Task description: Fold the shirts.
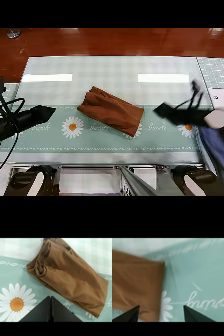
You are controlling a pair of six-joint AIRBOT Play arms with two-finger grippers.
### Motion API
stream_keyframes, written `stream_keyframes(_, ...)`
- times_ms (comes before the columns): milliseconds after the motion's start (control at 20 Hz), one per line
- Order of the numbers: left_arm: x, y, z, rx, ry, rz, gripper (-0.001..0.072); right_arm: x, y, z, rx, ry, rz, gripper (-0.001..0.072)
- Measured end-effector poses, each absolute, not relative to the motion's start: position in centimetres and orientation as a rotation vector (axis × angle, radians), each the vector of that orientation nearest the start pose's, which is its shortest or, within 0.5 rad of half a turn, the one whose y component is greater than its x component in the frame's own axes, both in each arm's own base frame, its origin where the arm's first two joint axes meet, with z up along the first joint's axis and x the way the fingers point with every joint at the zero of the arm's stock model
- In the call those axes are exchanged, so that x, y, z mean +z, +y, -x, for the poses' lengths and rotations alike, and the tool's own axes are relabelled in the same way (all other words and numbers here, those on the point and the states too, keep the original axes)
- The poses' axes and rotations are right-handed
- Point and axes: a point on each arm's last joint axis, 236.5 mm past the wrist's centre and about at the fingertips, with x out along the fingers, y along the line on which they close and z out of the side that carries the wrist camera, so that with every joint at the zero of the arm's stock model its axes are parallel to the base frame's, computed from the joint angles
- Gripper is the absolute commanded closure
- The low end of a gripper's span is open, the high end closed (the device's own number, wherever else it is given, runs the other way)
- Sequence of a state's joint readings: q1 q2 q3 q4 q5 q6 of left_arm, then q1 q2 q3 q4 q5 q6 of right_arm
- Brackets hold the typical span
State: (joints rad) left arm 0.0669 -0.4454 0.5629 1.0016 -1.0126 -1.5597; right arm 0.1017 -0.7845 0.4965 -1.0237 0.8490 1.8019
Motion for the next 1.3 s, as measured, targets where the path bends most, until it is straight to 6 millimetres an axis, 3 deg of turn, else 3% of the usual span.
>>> stream_keyframes(150, 7.8, -9.1, -25.6, -0.258, 0.857, 0.516, 0.0673, -6.8, 14.9, -25.6, 0.162, 1.271, -0.817, 0.0081)
stream_keyframes(350, 7.8, -9.4, -25.6, -0.268, 0.858, 0.531, 0.0673, -9.0, 18.3, -27.1, 0.236, 1.383, -0.89, 0.0084)
stream_keyframes(400, 7.9, -9.5, -25.6, -0.269, 0.858, 0.533, 0.0673, -9.2, 19.3, -27.2, 0.27, 1.425, -0.891, 0.012)
stream_keyframes(450, 7.9, -9.5, -25.6, -0.27, 0.857, 0.534, 0.0673, -9.5, 20.4, -27.4, 0.304, 1.463, -0.885, 0.0355)
stream_keyframes(500, 7.9, -9.5, -25.6, -0.271, 0.857, 0.535, 0.0673, -9.9, 21.2, -27.7, 0.335, 1.492, -0.863, 0.069)
stream_keyframes(600, 7.9, -9.6, -25.6, -0.273, 0.857, 0.537, 0.0673, -9.3, 22.7, -29.0, 0.416, 1.498, -0.817, 0.069)
stream_keyframes(750, 8.0, -9.6, -25.6, -0.274, 0.856, 0.54, 0.0674, -4.4, 25.0, -32.6, 0.579, 1.415, -0.752, 0.069)
stream_keyframes(950, 8.0, -9.6, -25.6, -0.274, 0.855, 0.54, 0.0673, 5.5, 25.6, -38.4, 0.693, 1.232, -0.551, 0.069)
stream_keyframes(1100, 8.0, -9.6, -25.6, -0.274, 0.854, 0.541, 0.0673, 12.9, 23.7, -40.9, 0.677, 1.122, -0.388, 0.0689)
stream_keyframes(1300, 8.1, -9.6, -25.7, -0.272, 0.847, 0.542, 0.0673, 19.2, 17.5, -41.7, 0.553, 1.072, -0.302, 0.0689)
